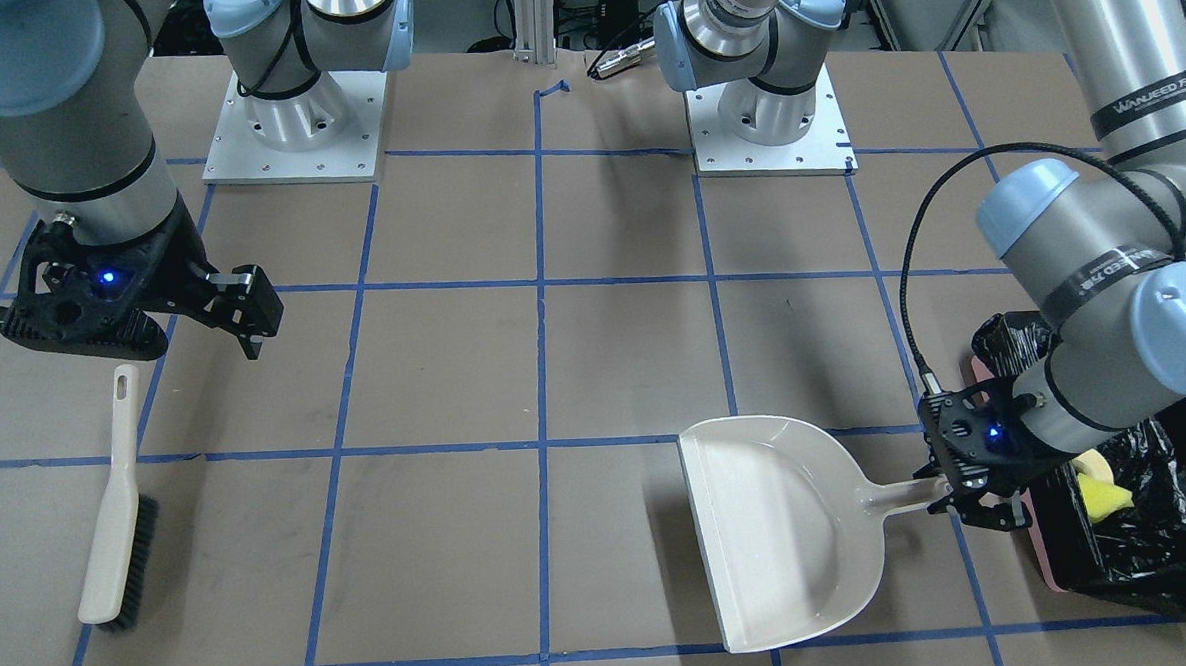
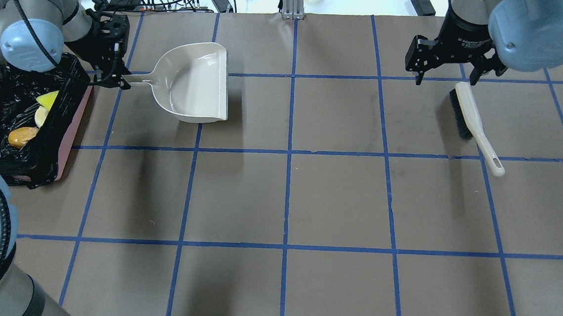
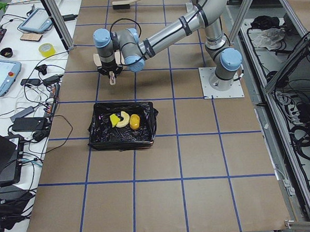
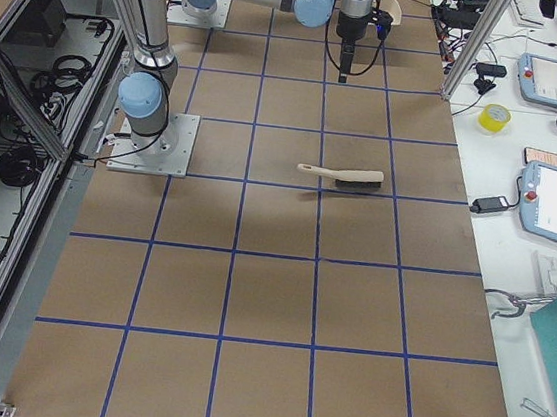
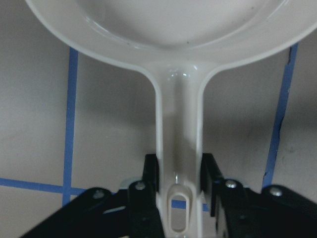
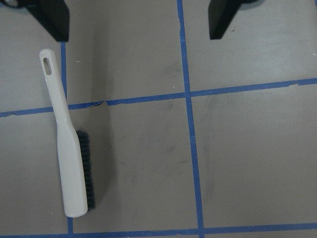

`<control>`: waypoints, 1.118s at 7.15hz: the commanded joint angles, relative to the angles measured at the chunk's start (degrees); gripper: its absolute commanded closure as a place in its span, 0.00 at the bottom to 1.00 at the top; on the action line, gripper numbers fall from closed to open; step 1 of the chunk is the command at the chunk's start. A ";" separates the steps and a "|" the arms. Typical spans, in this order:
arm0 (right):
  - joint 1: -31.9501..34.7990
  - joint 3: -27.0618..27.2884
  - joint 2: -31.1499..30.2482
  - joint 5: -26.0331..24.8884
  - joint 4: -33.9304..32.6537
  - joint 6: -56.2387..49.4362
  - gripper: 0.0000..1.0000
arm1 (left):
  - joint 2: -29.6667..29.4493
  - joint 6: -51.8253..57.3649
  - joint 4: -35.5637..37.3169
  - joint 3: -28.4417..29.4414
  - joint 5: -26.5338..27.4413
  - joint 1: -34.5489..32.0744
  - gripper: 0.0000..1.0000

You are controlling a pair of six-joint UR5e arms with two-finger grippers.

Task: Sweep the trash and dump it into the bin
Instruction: 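Set the dustpan down on the table with the left gripper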

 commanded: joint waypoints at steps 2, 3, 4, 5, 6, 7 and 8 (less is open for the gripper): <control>0.00 0.64 -0.26 0.19 -0.40 0.26 0.00 | -1.53 -0.16 6.13 -2.57 4.07 -1.42 1.00; 0.00 0.99 -0.35 0.19 -0.40 0.43 0.00 | -1.97 0.30 7.71 -2.48 3.98 -1.42 1.00; 0.09 1.08 -0.35 0.19 -0.40 0.52 0.00 | -1.98 1.61 8.25 -2.48 3.98 -1.68 1.00; 0.18 1.25 -0.35 0.19 -0.40 0.61 0.00 | -1.89 2.14 8.34 -2.48 3.98 -2.99 1.00; 0.18 1.52 -0.44 0.19 -0.40 0.61 0.00 | -2.06 2.15 8.34 -2.57 4.07 -3.61 1.00; 0.18 1.52 -0.44 0.02 -0.40 0.69 0.00 | -1.98 2.15 8.34 -2.83 4.15 -4.14 1.00; 0.18 1.52 -0.53 0.01 -0.40 0.61 0.00 | -2.06 2.06 8.77 -3.35 4.42 -4.14 0.99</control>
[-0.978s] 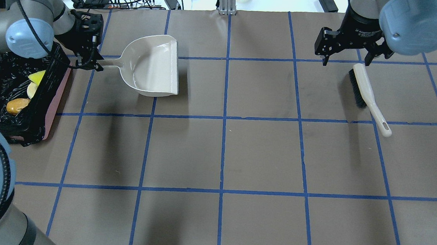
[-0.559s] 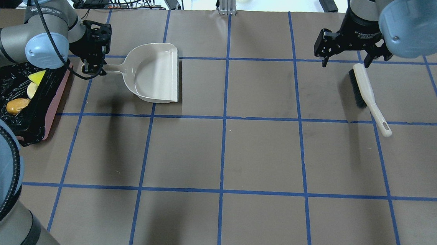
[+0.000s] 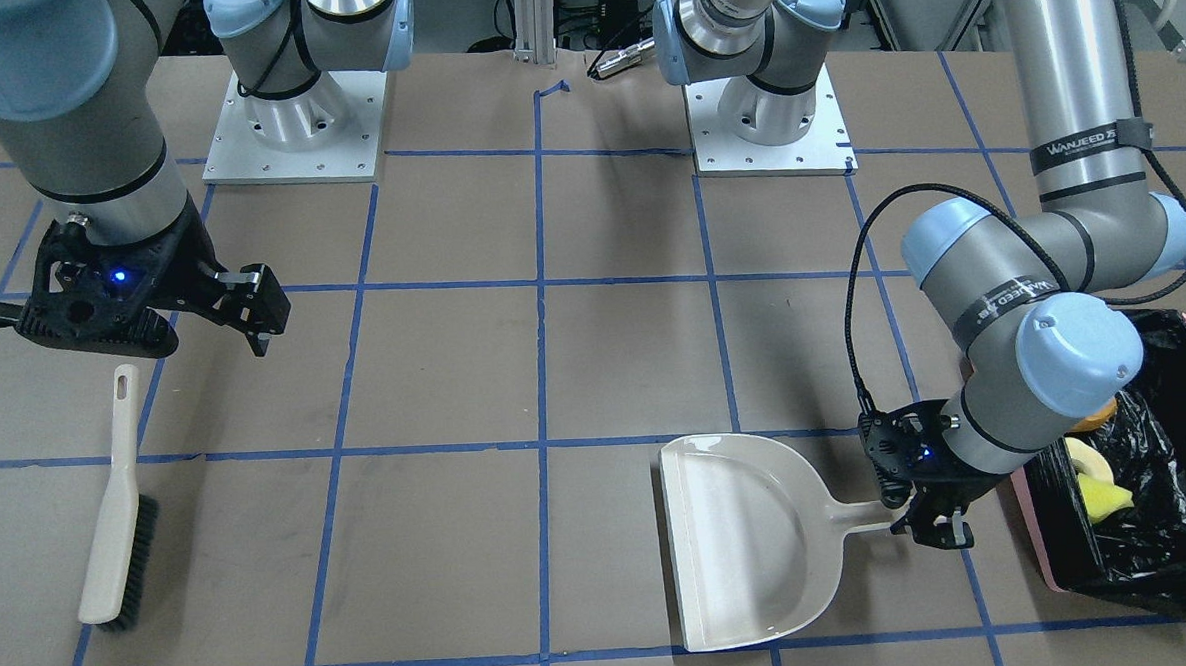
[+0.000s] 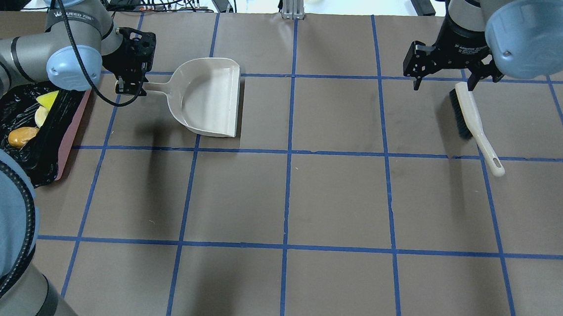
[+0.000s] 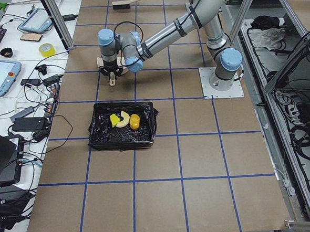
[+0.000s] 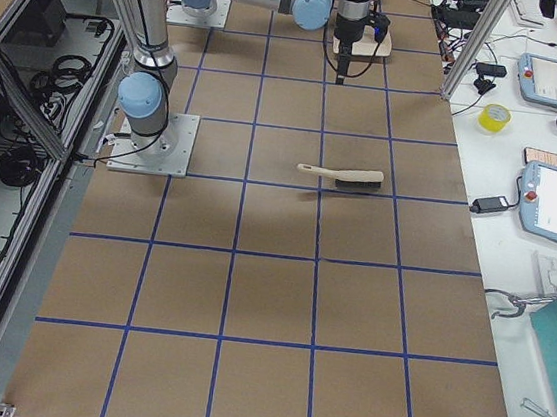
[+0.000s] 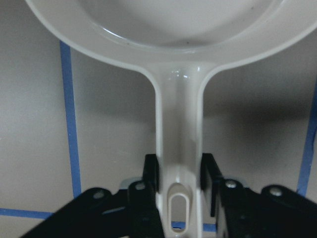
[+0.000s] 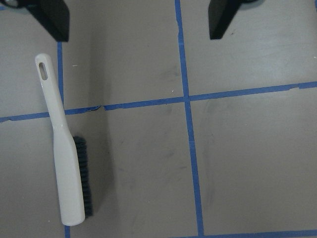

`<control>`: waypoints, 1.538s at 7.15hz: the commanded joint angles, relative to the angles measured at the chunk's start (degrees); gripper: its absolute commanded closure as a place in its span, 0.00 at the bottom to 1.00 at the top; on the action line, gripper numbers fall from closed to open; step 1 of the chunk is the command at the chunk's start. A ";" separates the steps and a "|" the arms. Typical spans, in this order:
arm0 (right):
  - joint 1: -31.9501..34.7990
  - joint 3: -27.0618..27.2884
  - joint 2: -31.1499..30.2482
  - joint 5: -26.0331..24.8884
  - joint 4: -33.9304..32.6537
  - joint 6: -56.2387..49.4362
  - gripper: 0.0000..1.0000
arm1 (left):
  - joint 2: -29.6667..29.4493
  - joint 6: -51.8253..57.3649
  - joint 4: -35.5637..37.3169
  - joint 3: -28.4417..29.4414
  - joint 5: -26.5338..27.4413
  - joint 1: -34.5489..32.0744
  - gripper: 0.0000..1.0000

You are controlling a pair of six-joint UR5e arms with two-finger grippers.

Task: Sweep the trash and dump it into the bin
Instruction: 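Set the dustpan down on the table with the left gripper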

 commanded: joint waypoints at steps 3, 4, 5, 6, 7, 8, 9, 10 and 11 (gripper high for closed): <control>0.01 0.05 -0.16 -0.06 0.00 -0.03 0.00 | 0.11 -2.29 0.25 -0.57 0.32 -0.54 0.34; 0.01 0.05 -0.07 -0.06 0.00 -0.03 0.00 | 1.25 -4.05 -0.27 -0.48 0.41 -0.54 0.22; 0.01 0.05 -0.16 -0.06 0.00 -0.03 0.00 | 2.30 -3.98 -0.62 -0.48 0.41 -0.63 0.19; 0.01 0.05 -0.16 -0.06 0.00 -0.03 0.00 | 2.92 -3.89 -1.15 -0.13 0.41 -0.63 0.19; 0.01 0.05 -0.07 -0.06 0.00 -0.03 0.00 | 4.32 -4.06 -3.50 0.13 0.41 -0.98 0.19; 0.01 0.05 -0.16 -0.06 0.00 -0.03 0.00 | 5.90 -7.28 -4.75 0.31 0.41 -1.68 0.19; 0.01 0.05 -0.16 -0.06 0.00 -0.03 0.00 | 7.92 -13.93 -5.37 0.57 0.67 -4.47 0.19; 0.01 0.05 -0.16 0.03 -0.09 0.06 0.00 | 10.02 -23.74 -5.37 1.36 1.80 -7.20 0.17; 0.01 0.05 -0.16 0.03 -0.09 0.06 0.00 | 12.48 -32.28 -7.81 1.98 1.90 -8.70 0.17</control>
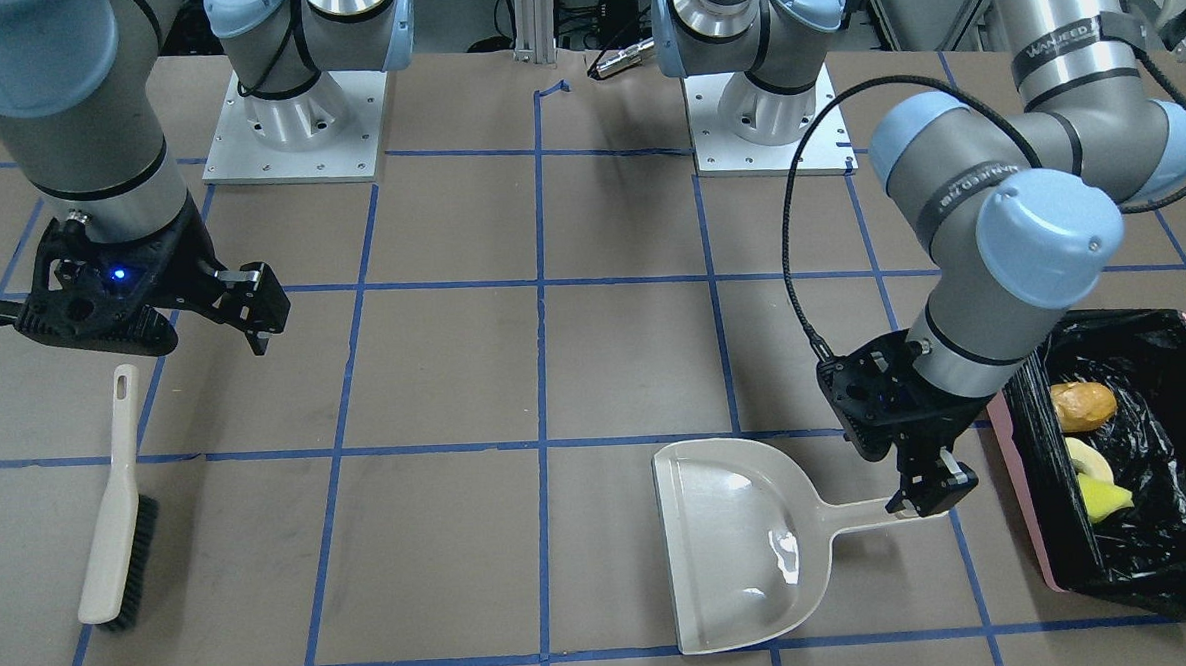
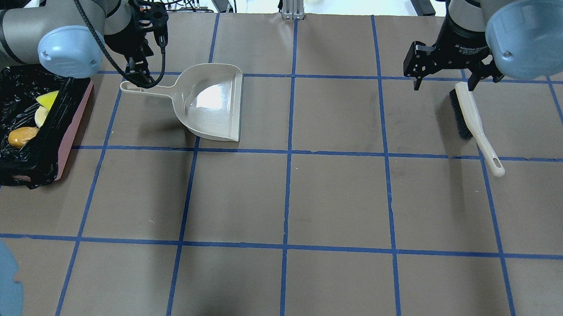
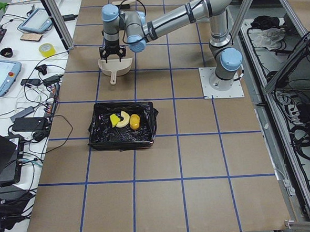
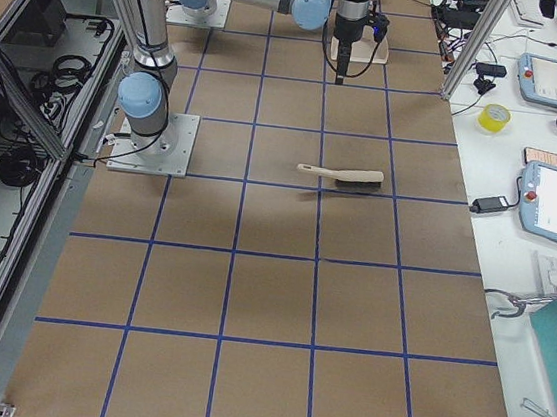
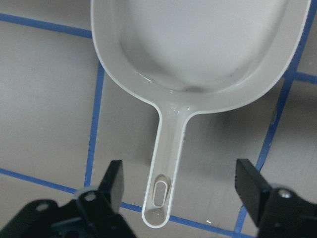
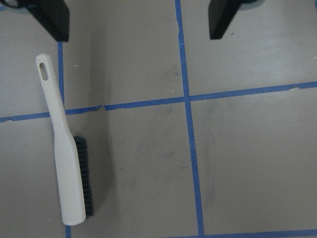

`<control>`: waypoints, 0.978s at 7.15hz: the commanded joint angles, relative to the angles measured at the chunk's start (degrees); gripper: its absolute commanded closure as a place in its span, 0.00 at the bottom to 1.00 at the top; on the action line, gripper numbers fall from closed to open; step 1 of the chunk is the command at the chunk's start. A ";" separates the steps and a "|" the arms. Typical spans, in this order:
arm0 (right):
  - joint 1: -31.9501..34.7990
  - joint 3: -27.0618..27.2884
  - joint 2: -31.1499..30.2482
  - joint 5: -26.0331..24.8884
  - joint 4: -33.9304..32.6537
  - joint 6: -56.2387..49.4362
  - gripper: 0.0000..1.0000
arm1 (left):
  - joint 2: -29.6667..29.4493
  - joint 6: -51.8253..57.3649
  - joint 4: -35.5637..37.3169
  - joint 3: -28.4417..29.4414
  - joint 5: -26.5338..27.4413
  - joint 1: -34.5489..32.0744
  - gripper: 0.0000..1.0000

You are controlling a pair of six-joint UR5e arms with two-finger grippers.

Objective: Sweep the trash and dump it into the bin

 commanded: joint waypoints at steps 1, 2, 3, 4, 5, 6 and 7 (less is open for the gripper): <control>0.00 0.00 0.09 0.03 -0.03 0.03 0.00 | 5.62 -19.19 -2.71 0.73 0.53 -3.82 0.12; 0.00 0.00 0.00 0.03 -0.03 0.03 0.00 | 8.08 -33.47 -4.03 0.82 0.53 -6.19 0.08; 0.00 0.00 0.09 0.03 -0.03 0.03 0.00 | 10.54 -41.96 -7.26 0.82 0.70 -7.17 0.00; 0.00 0.00 0.00 -0.06 -0.03 0.12 0.00 | 13.35 -46.92 -11.47 0.91 0.62 -7.18 0.00; 0.00 0.00 -0.09 -0.23 0.15 -0.06 0.00 | 16.16 -54.28 -15.86 0.91 0.62 -7.18 0.00; 0.00 0.00 -0.52 -0.14 0.06 0.03 0.00 | 18.80 -58.96 -21.21 1.08 0.71 -7.09 0.00; 0.00 0.00 -0.53 -0.14 0.06 0.03 0.00 | 21.18 -59.97 -25.79 1.87 0.71 -6.57 0.00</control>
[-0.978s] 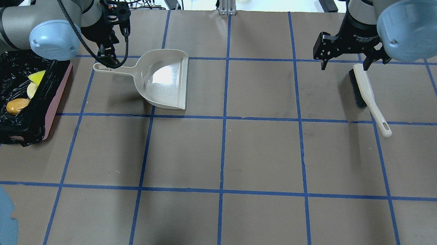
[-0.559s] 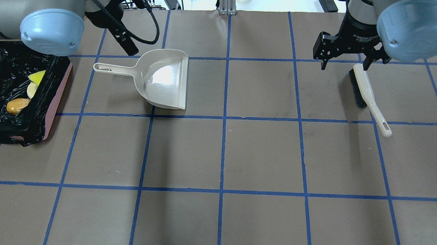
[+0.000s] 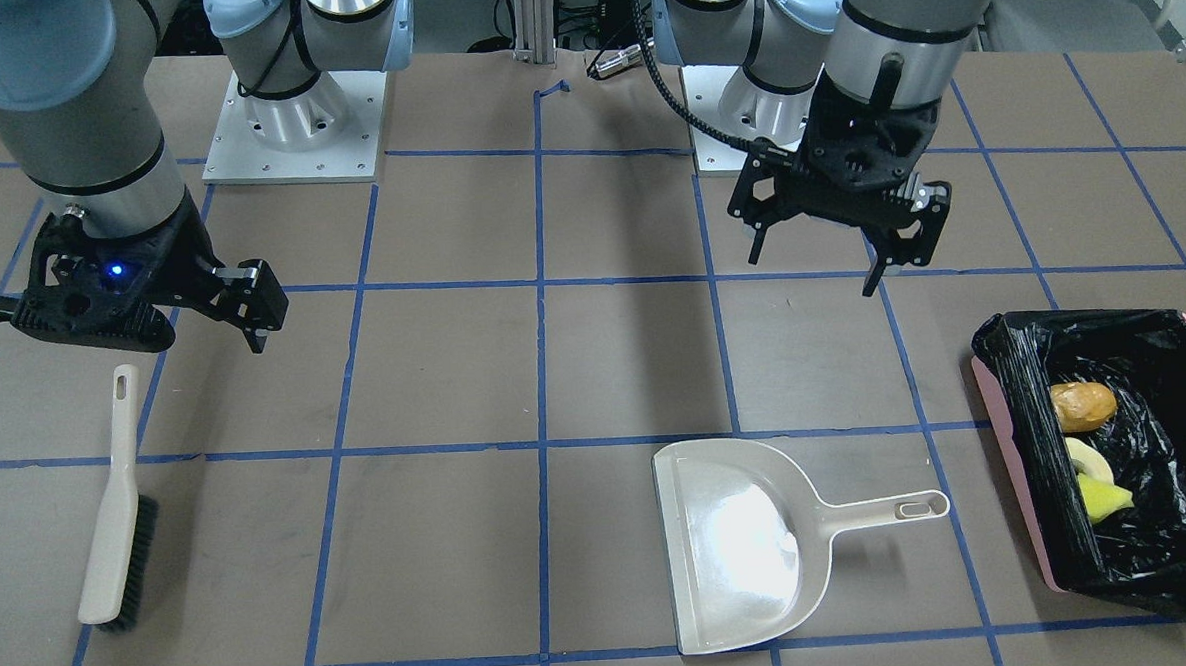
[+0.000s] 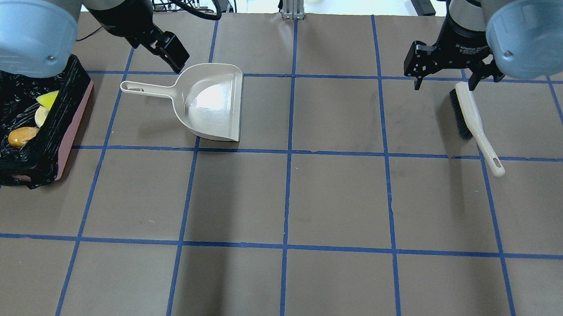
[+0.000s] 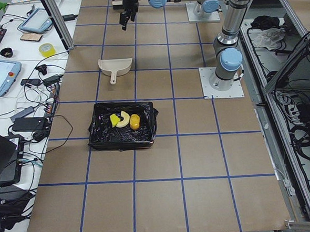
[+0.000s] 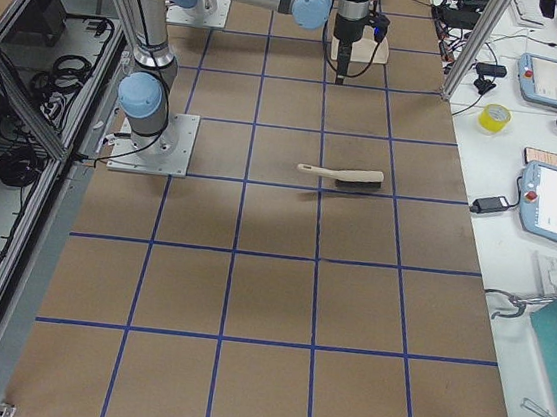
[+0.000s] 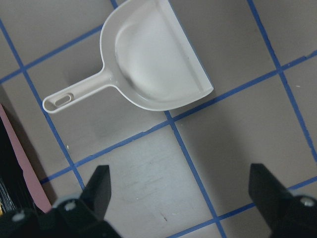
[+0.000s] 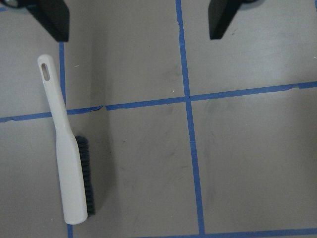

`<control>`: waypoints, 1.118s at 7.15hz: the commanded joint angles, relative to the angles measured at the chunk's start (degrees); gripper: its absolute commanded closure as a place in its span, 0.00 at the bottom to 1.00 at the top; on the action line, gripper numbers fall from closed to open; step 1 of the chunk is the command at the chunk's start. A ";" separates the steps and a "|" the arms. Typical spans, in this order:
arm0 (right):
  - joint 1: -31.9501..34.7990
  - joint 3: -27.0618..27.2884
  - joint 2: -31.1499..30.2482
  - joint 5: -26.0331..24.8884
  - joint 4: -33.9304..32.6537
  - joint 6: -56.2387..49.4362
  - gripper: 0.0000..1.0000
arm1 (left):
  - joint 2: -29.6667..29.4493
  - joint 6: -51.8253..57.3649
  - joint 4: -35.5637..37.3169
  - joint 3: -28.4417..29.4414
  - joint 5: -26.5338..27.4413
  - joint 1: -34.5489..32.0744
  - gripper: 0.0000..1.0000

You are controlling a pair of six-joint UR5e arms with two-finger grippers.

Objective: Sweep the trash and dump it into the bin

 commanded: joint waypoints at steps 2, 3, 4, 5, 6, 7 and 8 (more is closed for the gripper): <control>0.00 0.00 -0.14 0.18 0.08 0.01 0.00 | 3.68 -13.03 -9.84 2.50 -0.15 1.37 0.00; 0.00 0.00 -0.14 0.18 -0.01 0.01 0.00 | 2.55 -13.60 -9.58 2.76 -0.23 1.46 0.00; 0.00 0.00 -0.14 0.27 -0.01 0.01 0.00 | 2.62 -13.69 -8.79 2.59 -0.76 1.55 0.00; 0.00 0.00 -0.14 0.27 -0.01 0.01 0.00 | 2.80 -13.52 -8.70 1.89 -0.33 1.55 0.00; 0.00 0.00 -0.14 0.27 -0.10 0.01 0.00 | 3.15 -13.78 -8.70 1.80 -0.32 1.55 0.00; 0.00 0.00 -0.14 0.18 -0.10 0.01 0.00 | 3.41 -13.87 -8.61 1.71 -0.41 1.89 0.00; 0.00 0.00 -0.23 0.09 -0.10 0.10 0.00 | 2.55 -10.82 -8.61 1.53 -1.98 4.60 0.00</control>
